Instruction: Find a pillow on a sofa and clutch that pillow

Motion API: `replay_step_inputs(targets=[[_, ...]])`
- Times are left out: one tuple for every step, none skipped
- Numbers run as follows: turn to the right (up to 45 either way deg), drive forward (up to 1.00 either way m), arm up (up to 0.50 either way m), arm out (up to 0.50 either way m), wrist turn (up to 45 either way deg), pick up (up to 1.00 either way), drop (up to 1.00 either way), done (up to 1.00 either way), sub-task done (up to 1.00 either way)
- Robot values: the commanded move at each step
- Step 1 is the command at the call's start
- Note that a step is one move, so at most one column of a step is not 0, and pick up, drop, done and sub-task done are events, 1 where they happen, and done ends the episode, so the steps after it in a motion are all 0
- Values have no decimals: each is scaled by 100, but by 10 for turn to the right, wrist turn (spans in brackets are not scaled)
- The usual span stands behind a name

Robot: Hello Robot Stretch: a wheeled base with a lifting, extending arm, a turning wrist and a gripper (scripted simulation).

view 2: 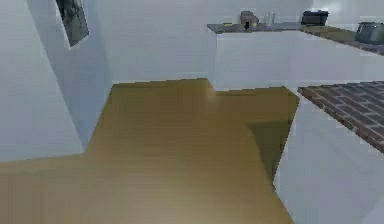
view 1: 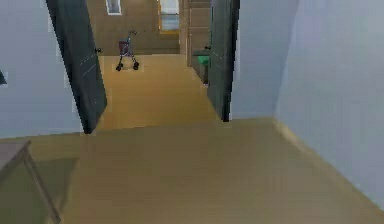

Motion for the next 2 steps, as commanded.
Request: replay_step_inputs(targets=[[0, 100, 0, 0, 0, 0, 0, 0, 0], [0, 100, 0, 0, 0, 0, 0, 0, 0]])
